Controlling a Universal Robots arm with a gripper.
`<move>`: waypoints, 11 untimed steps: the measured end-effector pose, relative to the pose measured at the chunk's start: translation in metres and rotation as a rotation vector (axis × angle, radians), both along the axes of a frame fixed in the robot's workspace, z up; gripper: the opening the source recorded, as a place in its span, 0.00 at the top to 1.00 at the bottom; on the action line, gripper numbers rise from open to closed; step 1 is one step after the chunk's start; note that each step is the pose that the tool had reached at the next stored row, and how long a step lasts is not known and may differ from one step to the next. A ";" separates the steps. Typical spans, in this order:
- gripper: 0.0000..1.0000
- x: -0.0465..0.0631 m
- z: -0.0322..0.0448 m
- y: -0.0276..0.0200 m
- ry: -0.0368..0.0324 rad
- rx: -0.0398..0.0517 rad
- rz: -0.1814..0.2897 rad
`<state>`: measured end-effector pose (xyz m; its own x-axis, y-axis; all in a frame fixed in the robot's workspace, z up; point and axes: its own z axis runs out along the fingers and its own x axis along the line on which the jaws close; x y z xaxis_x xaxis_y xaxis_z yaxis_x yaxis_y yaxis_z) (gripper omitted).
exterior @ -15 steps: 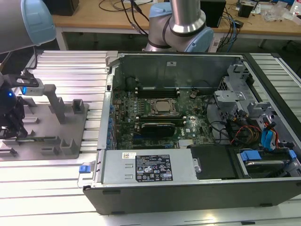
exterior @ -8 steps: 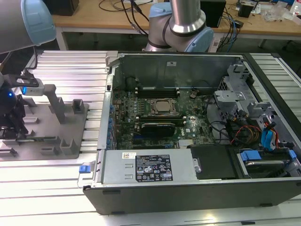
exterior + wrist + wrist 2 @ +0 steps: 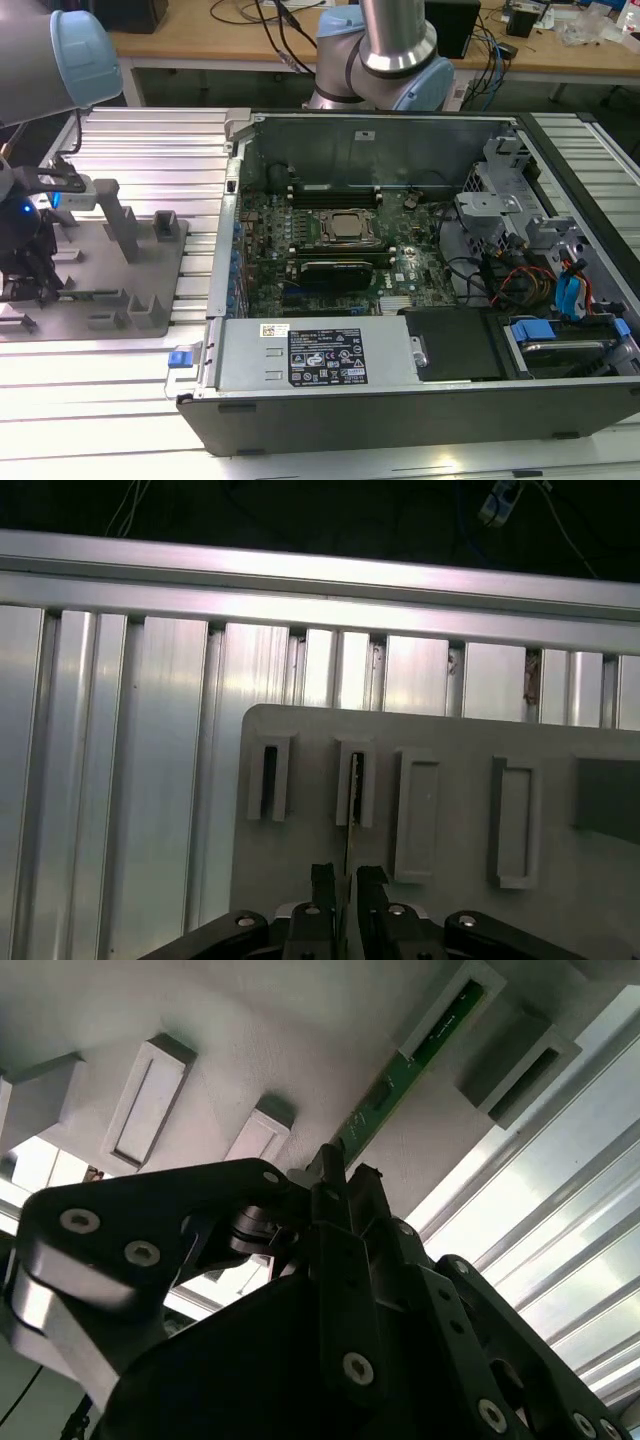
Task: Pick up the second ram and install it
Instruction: 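Pick up the second ram and move it above second insertion slot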
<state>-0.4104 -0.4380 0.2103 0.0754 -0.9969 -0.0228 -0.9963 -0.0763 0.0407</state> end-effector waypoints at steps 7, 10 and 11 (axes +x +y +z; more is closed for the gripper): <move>0.78 0.000 -0.0028 0.0000 -0.0002 0.0000 0.002; 0.78 0.000 -0.0029 0.0001 -0.0001 0.0005 0.002; 0.78 0.000 -0.0029 0.0001 -0.0002 0.0007 0.002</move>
